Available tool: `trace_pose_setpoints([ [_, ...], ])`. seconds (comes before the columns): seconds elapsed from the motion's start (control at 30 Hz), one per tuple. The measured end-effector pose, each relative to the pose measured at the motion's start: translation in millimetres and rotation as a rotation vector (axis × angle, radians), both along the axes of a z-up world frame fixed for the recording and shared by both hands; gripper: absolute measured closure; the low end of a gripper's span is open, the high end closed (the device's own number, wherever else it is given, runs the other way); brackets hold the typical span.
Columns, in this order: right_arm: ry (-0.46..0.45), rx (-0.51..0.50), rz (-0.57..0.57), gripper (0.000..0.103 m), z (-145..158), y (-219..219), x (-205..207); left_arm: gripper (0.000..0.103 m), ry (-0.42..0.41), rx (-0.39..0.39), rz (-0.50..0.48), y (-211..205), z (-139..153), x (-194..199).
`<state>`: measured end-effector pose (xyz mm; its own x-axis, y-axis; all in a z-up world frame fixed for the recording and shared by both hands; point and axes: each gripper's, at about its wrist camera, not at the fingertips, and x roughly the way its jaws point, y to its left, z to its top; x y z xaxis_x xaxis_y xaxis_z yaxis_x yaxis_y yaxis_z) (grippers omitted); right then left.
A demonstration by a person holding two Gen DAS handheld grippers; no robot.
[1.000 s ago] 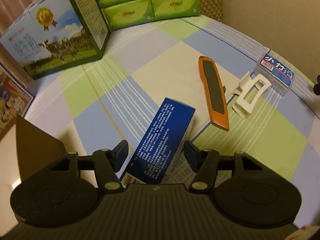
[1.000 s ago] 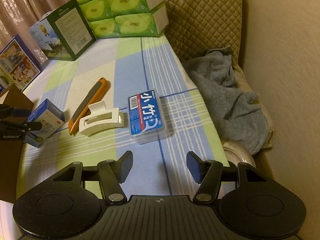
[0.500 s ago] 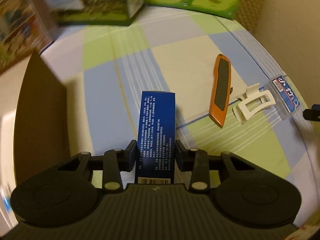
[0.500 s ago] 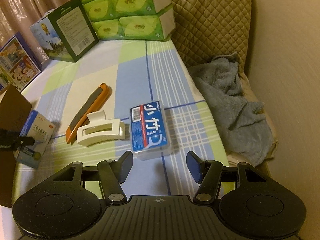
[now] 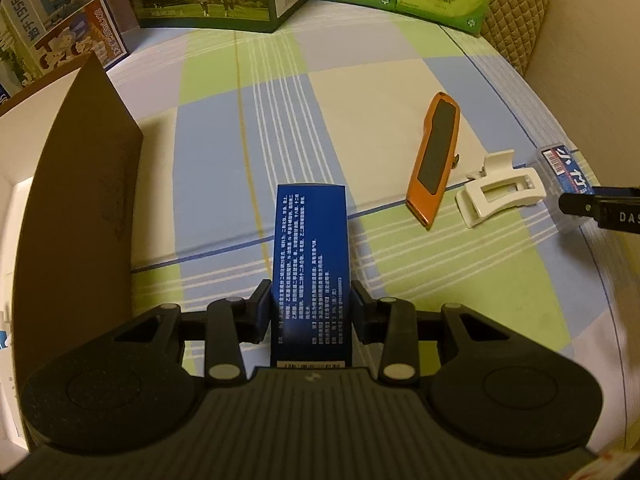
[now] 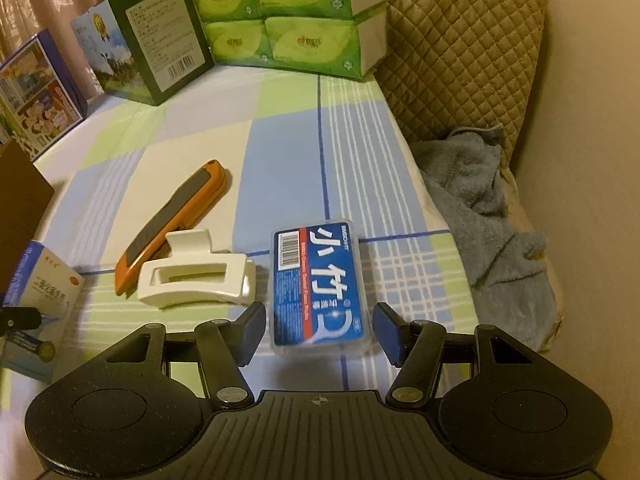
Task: Organize rigid objects
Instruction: 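Grasp the blue toothbrush case with the right tool while the left tool holds the medicine box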
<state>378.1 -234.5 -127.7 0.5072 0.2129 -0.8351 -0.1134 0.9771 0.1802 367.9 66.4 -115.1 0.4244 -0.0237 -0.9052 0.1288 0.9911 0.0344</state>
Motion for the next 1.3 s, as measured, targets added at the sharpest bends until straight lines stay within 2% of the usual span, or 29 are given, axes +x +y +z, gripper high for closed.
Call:
trace_pose_setpoints([
  [0.23, -0.035, -0.038, 0.063, 0.05, -4.9, 9.3, -3.6, 0.069, -0.004, -0.002, 0.008, -0.6, -1.9, -6.5],
  [0.5, -0.007, -0.038, 0.089, 0.05, -2.1, 12.9, -40.4, 0.069, -0.002, -0.005, 0.018, 0.4, -0.9, -31.2],
  [0.8, 0.022, -0.038, 0.219, 0.05, 1.1, 26.5, -99.8, 0.069, 0.013, -0.015, 0.036, 3.6, 0.7, -82.6],
  [1.0, 0.035, -0.008, 0.33, 0.05, 3.3, 42.3, -122.2, 0.069, 0.033, -0.025, 0.033, 2.6, 1.0, -110.8],
  [1.17, 0.031, 0.002, 0.385, 0.05, 3.1, 58.8, -128.7, 0.069, 0.034, -0.029, 0.037, 0.6, -0.6, -114.3],
  [1.3, 0.035, -0.027, 0.374, 0.049, -1.2, 63.8, -127.2, 0.068, 0.031, -0.027, 0.029, -2.8, -4.7, -112.0],
])
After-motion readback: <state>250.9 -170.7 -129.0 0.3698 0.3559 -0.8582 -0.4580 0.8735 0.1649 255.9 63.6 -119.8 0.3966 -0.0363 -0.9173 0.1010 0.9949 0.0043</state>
